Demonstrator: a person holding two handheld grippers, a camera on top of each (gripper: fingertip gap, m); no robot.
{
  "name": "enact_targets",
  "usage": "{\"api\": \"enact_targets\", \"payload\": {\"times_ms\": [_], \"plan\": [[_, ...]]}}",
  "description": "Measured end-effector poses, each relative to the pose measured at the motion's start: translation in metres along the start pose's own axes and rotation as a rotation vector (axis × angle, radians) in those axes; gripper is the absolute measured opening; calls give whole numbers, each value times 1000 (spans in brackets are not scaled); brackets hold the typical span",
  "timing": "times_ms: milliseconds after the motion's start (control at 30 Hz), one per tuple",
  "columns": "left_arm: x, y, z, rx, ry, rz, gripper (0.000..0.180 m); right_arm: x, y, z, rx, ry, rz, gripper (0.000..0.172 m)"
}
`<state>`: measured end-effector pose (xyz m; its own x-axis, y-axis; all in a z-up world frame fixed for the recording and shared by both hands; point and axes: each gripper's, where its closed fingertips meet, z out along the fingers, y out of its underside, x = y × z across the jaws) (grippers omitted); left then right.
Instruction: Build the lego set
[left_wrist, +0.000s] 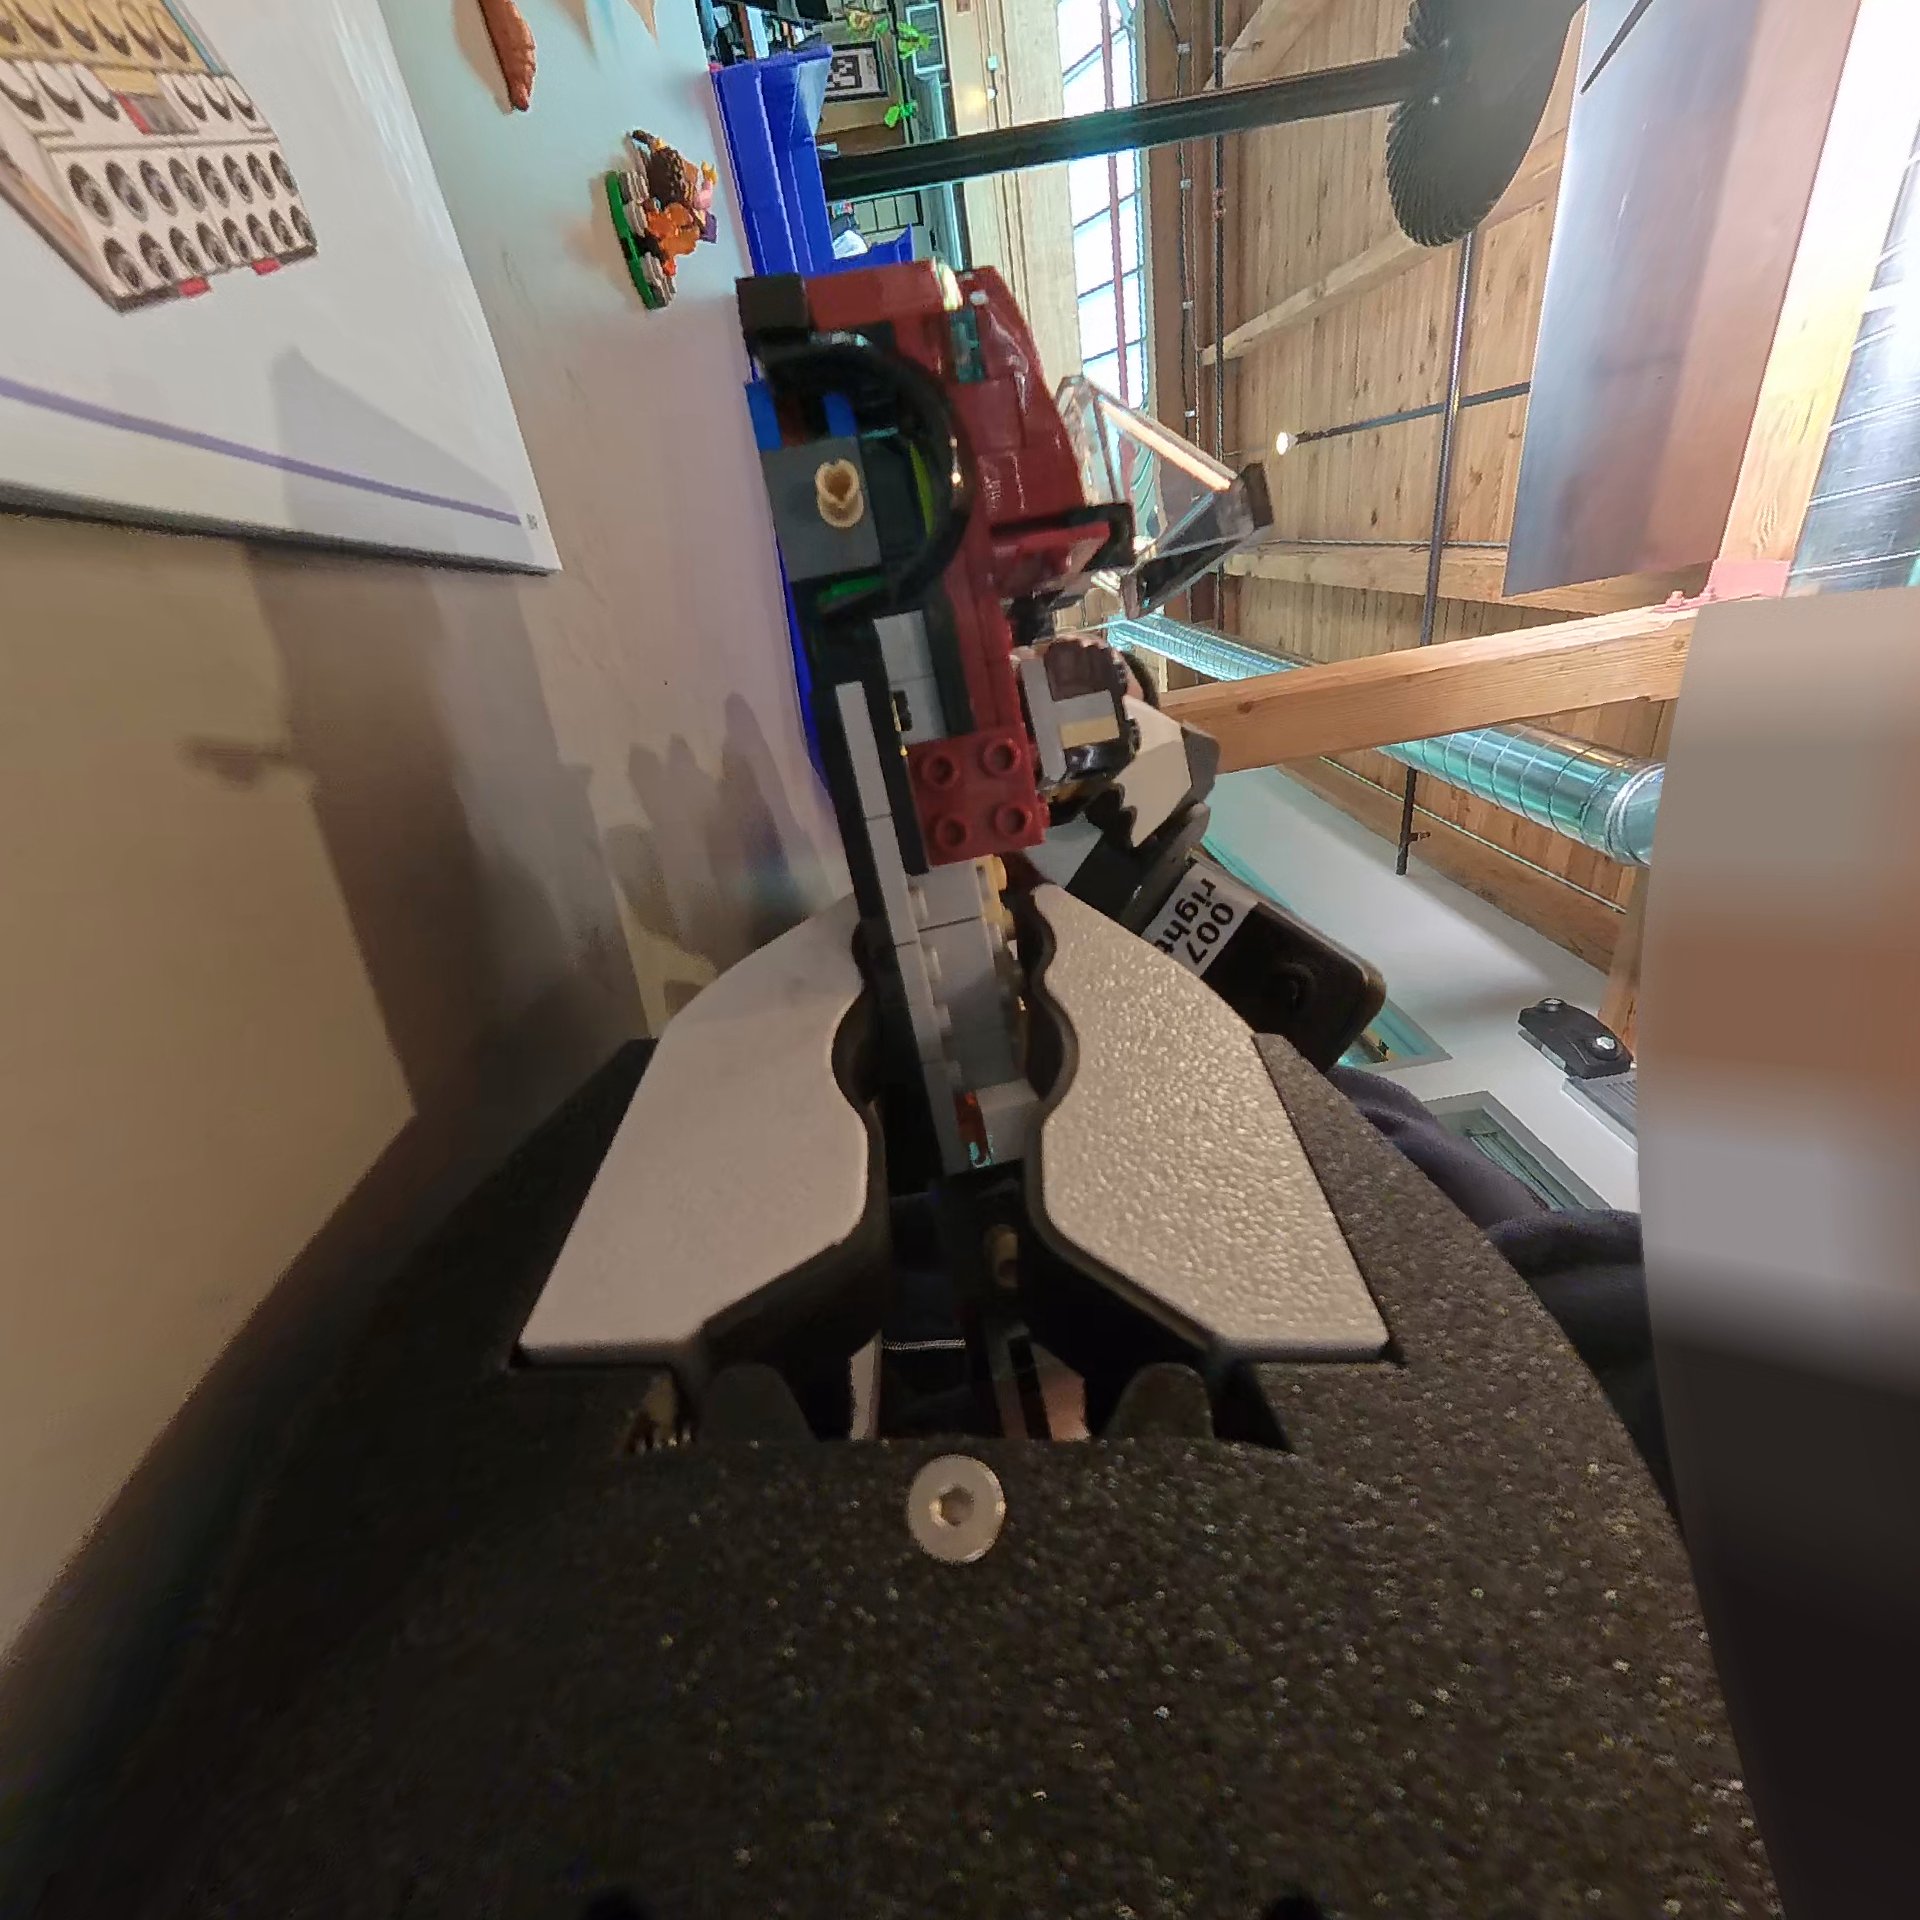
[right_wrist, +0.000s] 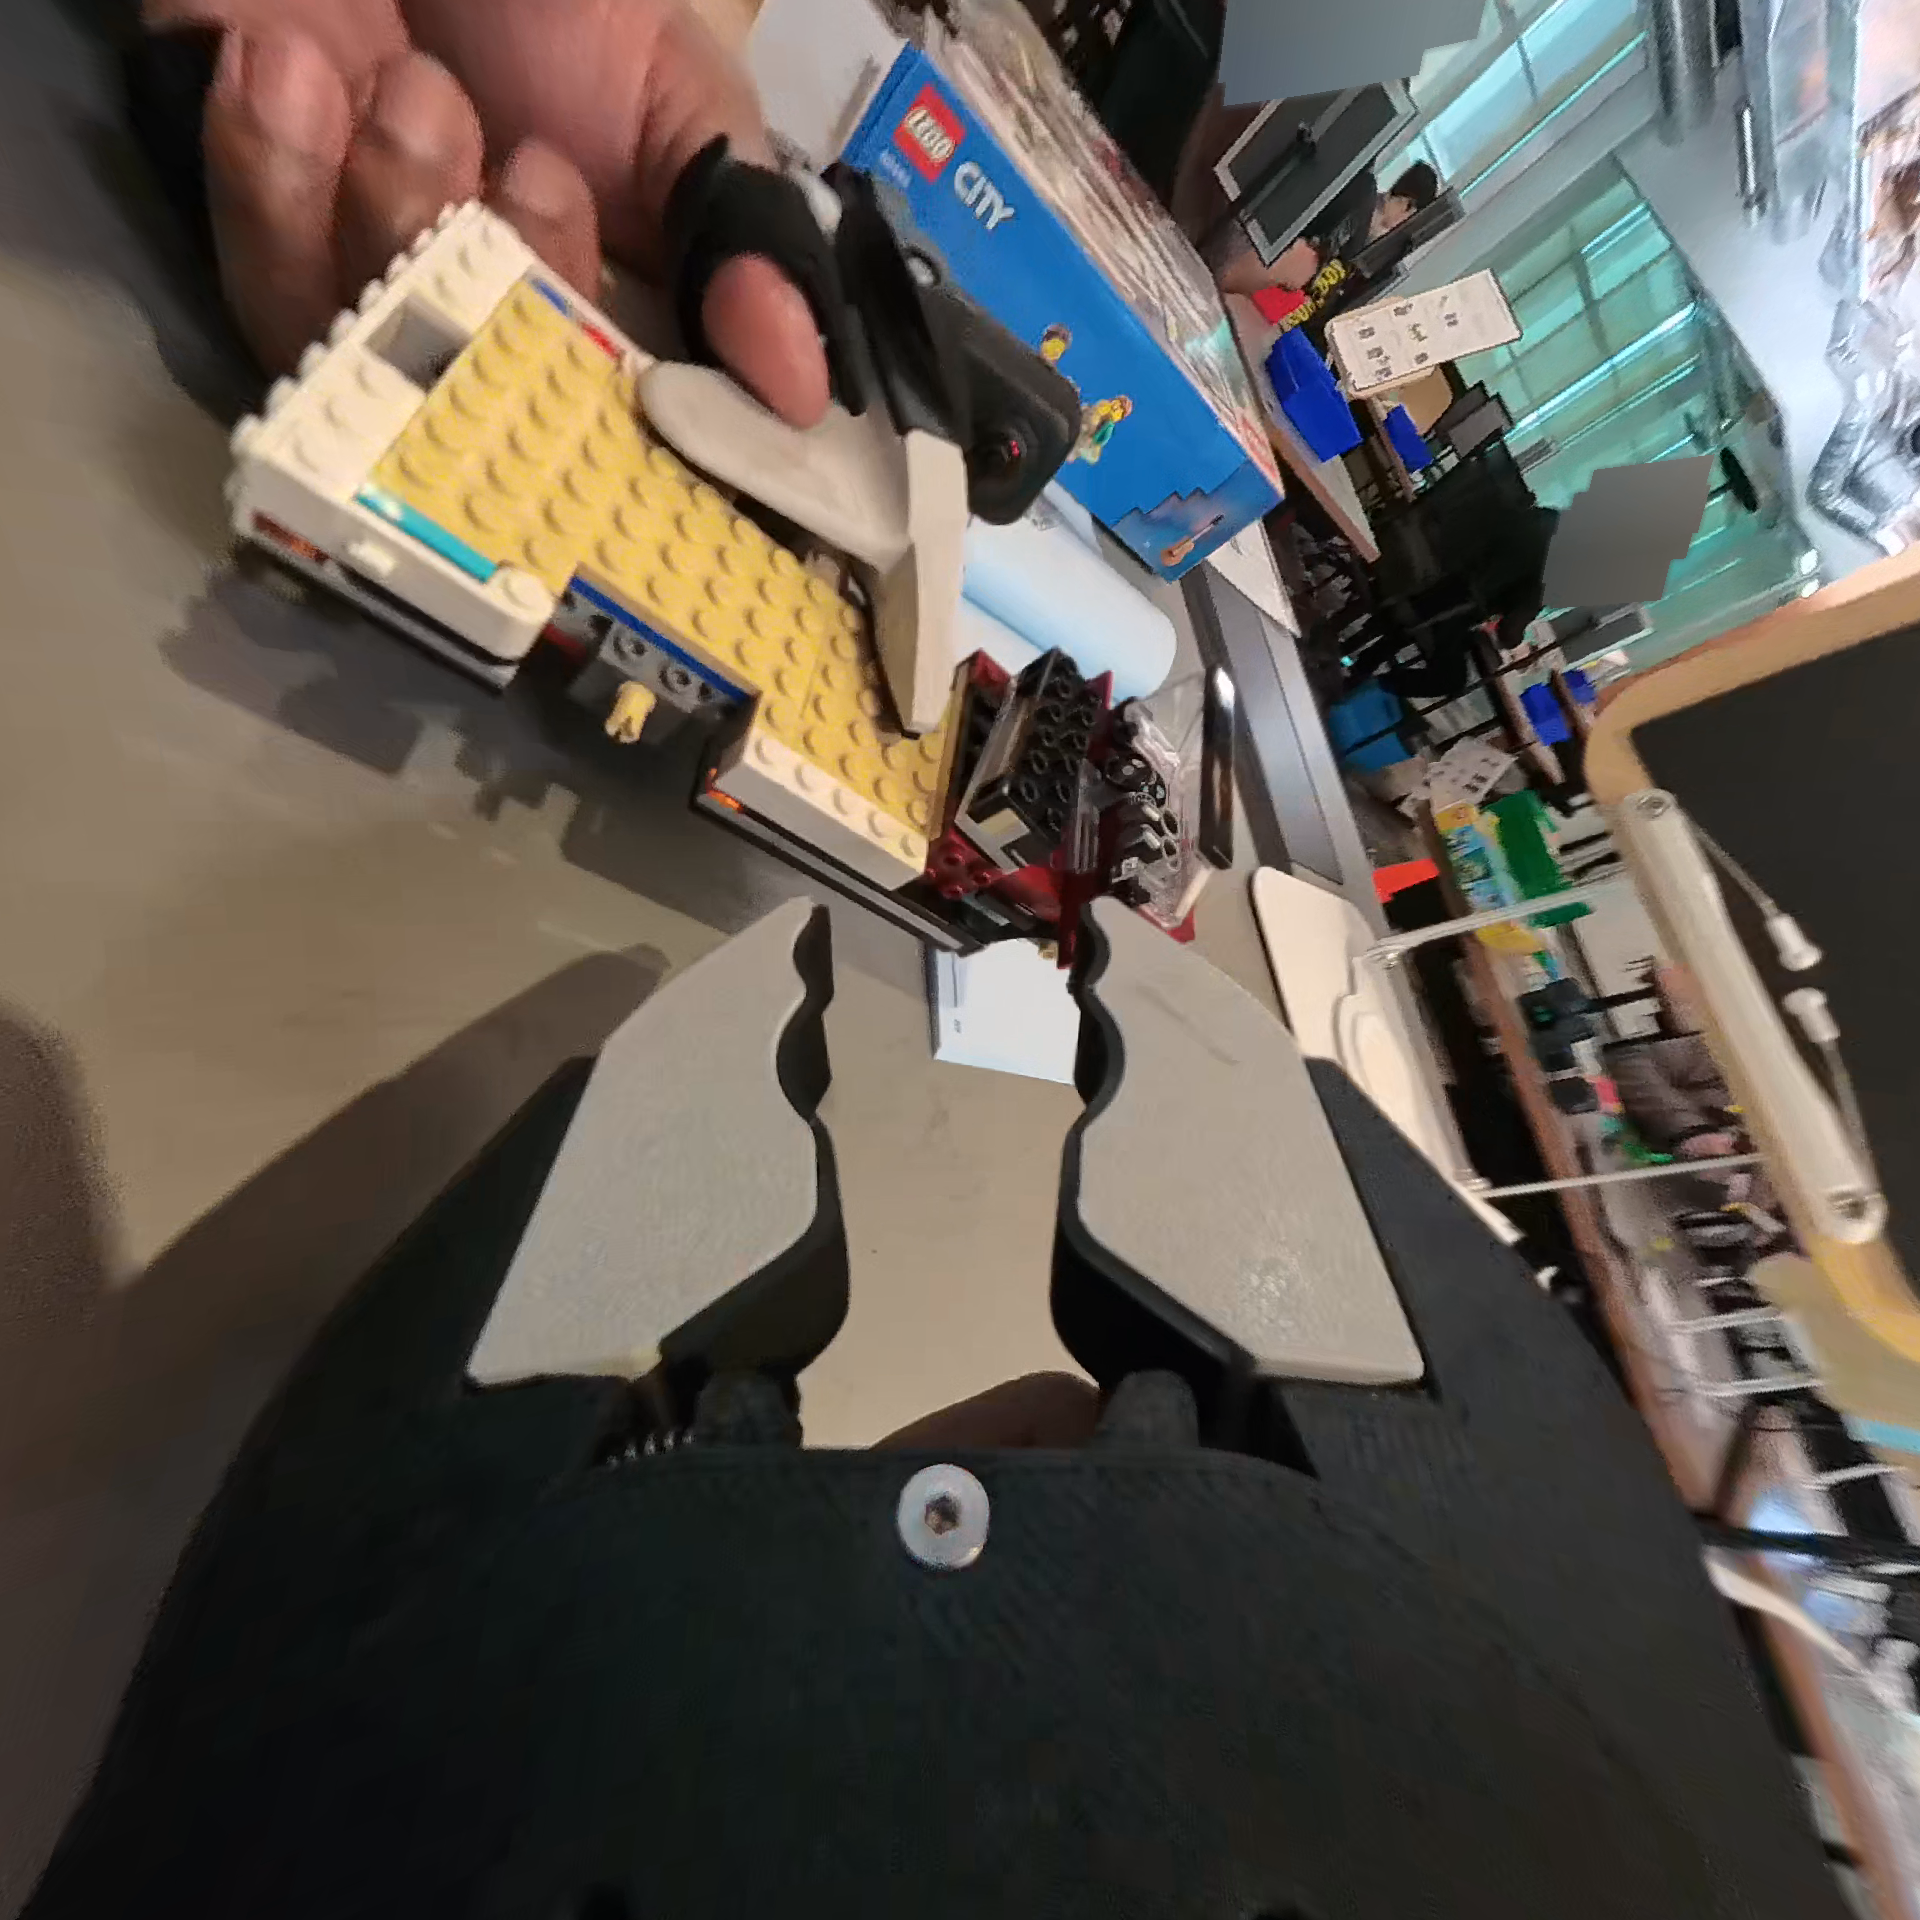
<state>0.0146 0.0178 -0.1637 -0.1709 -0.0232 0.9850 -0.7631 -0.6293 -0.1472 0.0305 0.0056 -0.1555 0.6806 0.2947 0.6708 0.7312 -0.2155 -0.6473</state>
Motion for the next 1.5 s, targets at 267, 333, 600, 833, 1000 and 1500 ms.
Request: {"api": "enact_targets", "payload": {"times_ms": [267,333,600,833,1000,1500], "plan": [[-1,-2,-1,9,-2,-4,23,7,-5,0,62,-68,303,36],[-1,-2,-1,11,-4,-3,23,9,-6,0,68,-74,357,34],[-1,-4,-2,28,-9,-3,23,9,-10,4,79,-115,495,28],[-2,-5,-2,31,-11,-4,23,12,-14,4,96,-124,542,25],[-2,-4,-2,32,-14,-1,23,11,-15,4,85,-120,531,23],[-3,-5,-2,36,-19,-6,23,15,-13,6,77,-113,579,18]]}}
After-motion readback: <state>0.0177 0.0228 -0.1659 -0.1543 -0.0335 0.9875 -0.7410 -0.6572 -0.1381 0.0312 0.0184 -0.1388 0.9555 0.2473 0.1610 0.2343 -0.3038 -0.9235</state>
